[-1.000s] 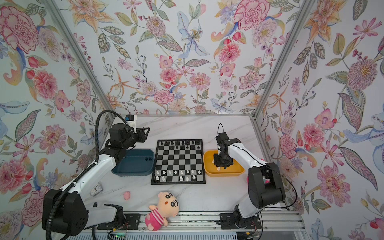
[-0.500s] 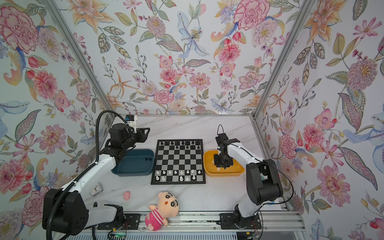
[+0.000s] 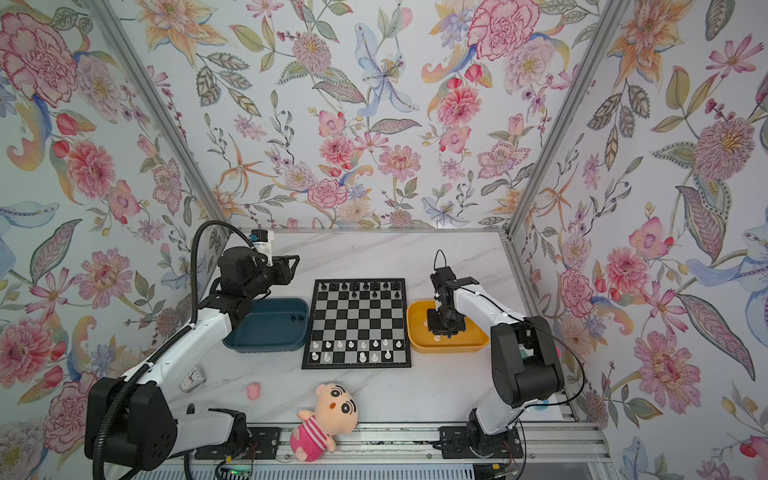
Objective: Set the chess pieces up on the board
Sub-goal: 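Raise the left gripper toward the teal tray while the right lowers into the yellow tray, then grasp a white piece in the yellow tray with the right gripper and lift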
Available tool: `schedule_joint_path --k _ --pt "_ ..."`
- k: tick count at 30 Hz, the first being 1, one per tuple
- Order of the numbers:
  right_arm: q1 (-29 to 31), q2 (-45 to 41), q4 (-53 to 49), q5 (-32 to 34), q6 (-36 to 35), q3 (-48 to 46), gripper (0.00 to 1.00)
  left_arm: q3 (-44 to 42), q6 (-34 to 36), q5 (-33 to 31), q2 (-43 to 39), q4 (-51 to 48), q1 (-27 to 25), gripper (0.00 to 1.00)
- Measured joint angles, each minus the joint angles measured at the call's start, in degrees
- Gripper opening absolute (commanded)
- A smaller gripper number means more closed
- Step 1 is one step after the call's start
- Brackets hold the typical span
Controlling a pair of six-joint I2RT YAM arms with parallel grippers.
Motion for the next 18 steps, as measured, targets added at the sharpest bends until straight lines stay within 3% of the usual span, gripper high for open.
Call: schedule_joint_path --k 18 --pt "0.0 0.3 0.3 -0.2 0.0 -0.3 0.16 -0.2 0.0 0.0 0.0 0.0 0.0 0.42"
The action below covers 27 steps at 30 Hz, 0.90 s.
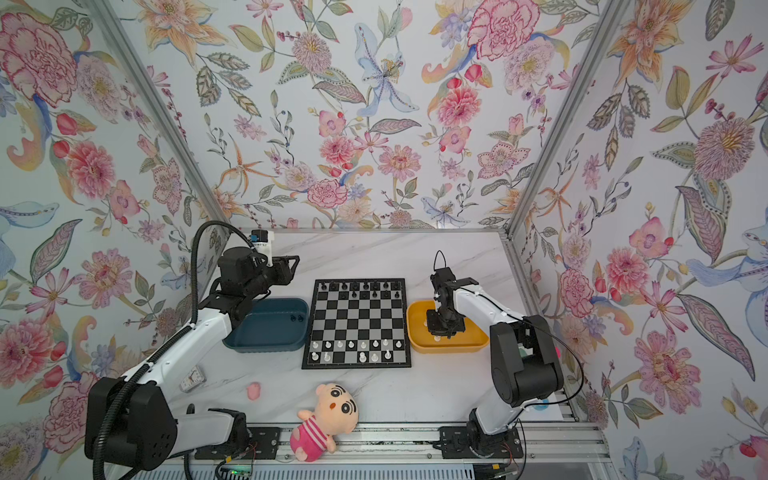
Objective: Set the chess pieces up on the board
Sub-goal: 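Grasp a white piece in the yellow tray with the right gripper and lift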
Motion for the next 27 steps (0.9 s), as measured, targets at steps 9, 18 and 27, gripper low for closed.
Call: schedule_joint_path --k 9,18,27 --pt "0.0 0.0 0.0 0.0 0.0 0.0 0.07 0.0 0.0 0.0 0.3 0.0 0.0 0.42" --pt "0.0 0.0 -2.4 0.3 0.0 1.8 0.06 -0.1 0.0 0.4 0.8 0.0 0.1 0.42" --pt "0.5 -1.0 -7.2 1.7 0.0 6.8 0.05 -1.0 0.0 1.5 0.9 1.2 0.4 0.42"
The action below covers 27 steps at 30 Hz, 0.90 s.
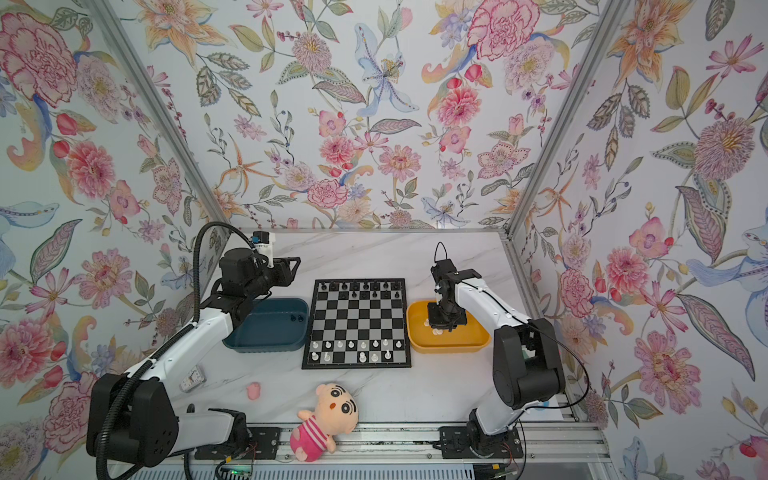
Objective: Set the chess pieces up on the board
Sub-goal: 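Grasp a white piece in the yellow tray with the right gripper and lift, then carry the white piece over the board's nearest rank with the right gripper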
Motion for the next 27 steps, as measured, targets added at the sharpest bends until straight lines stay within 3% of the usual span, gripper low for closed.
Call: schedule_joint_path --k 12,20,27 --pt "6.4 -2.2 -12.1 4.0 0.3 11.5 0.04 -2.8 0.0 1.0 0.0 2.2 0.7 0.42" --pt "15.7 -1.7 -18.1 4.5 3.0 19.4 0.04 -4.6 -0.6 2.8 0.0 4.9 1.2 0.42" --pt "24.7 4.3 -19.4 4.0 5.5 25.6 0.02 -6.2 -0.6 3.5 -0.1 5.4 1.7 0.42"
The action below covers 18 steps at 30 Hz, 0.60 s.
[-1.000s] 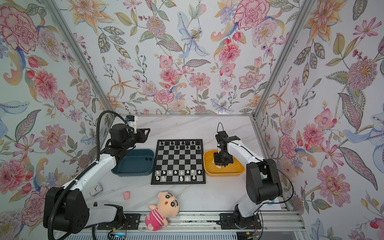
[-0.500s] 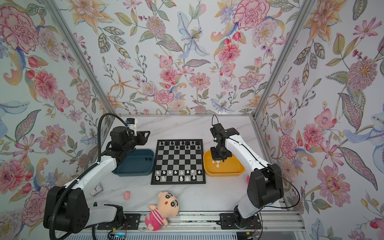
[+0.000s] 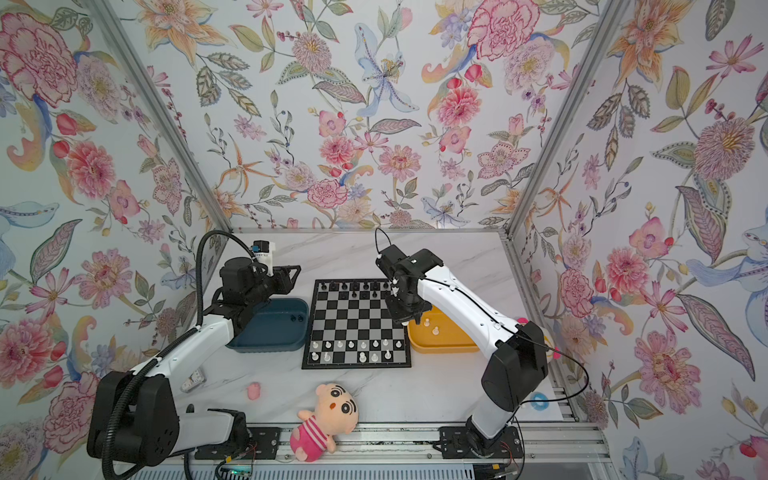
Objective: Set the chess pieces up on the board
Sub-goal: 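Carry the white piece over the board's nearest rank with the right gripper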
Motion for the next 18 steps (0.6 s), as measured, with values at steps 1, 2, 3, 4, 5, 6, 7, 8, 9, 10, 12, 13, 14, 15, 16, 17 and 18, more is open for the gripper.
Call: schedule_joint_path --k 1,2,3,4,5,6,7,8,9,10,12,13,14,15,16,17,18 --pt "1.5 1.3 0.0 0.0 0.2 1.0 0.02 -0.3 0.0 0.1 -0.1 0.0 0.1 0.42" --pt "2.9 2.4 0.0 0.0 0.5 2.0 0.02 -0.5 0.0 0.2 -0.4 0.0 0.2 0.42" --pt "4.1 3.3 0.0 0.0 0.7 2.8 0.02 -0.6 0.0 0.4 -0.6 0.0 0.2 0.42" --pt "5.4 4.4 0.0 0.0 0.9 3.6 0.02 -0.7 0.0 0.6 -1.0 0.0 0.3 0.42" --pt "6.6 5.5 0.0 0.0 1.1 4.5 0.01 -0.9 0.0 0.8 -1.4 0.0 0.3 0.42" --pt "7.7 6.5 0.1 0.0 1.1 5.1 0.01 -1.0 0.0 0.8 -1.8 0.1 0.4 0.42" --pt "8.8 7.6 0.1 0.0 1.3 5.8 0.01 -1.2 0.0 0.9 -2.3 0.2 0.5 0.42" --pt "9.8 8.5 0.1 -0.1 1.4 6.4 0.01 -1.3 0.0 1.0 -2.8 0.2 0.5 0.43" --pt "10.6 9.1 0.2 0.0 1.5 6.7 0.01 -1.4 0.0 1.0 -3.3 0.2 0.5 0.43" --pt "11.4 9.8 0.4 -0.1 1.8 7.0 0.01 -1.4 0.0 1.0 -3.8 0.2 0.5 0.43" --pt "12.7 10.5 0.9 -0.1 2.0 7.1 0.00 -1.6 0.0 0.8 -4.8 0.0 0.6 0.43" --pt "13.2 10.7 1.1 -0.2 2.2 7.1 0.01 -1.6 0.0 0.8 -5.4 -0.3 0.8 0.43" --pt "13.8 10.9 1.5 -0.3 2.4 7.1 0.00 -1.8 0.0 0.6 -6.0 -0.3 0.9 0.43" --pt "14.2 11.0 1.8 -0.5 2.4 7.2 0.00 -2.0 0.0 0.6 -6.5 -0.3 1.1 0.43" --pt "14.6 11.3 2.1 -0.7 2.6 7.3 0.00 -2.3 0.0 0.5 -7.1 -0.4 1.2 0.43" --pt "15.0 11.6 2.4 -1.0 2.6 7.6 0.00 -2.5 0.0 0.5 -7.5 -0.5 1.3 0.43" --pt "15.4 12.2 2.8 -1.2 2.8 7.8 0.00 -2.8 0.0 0.5 -8.0 -0.7 1.4 0.43"
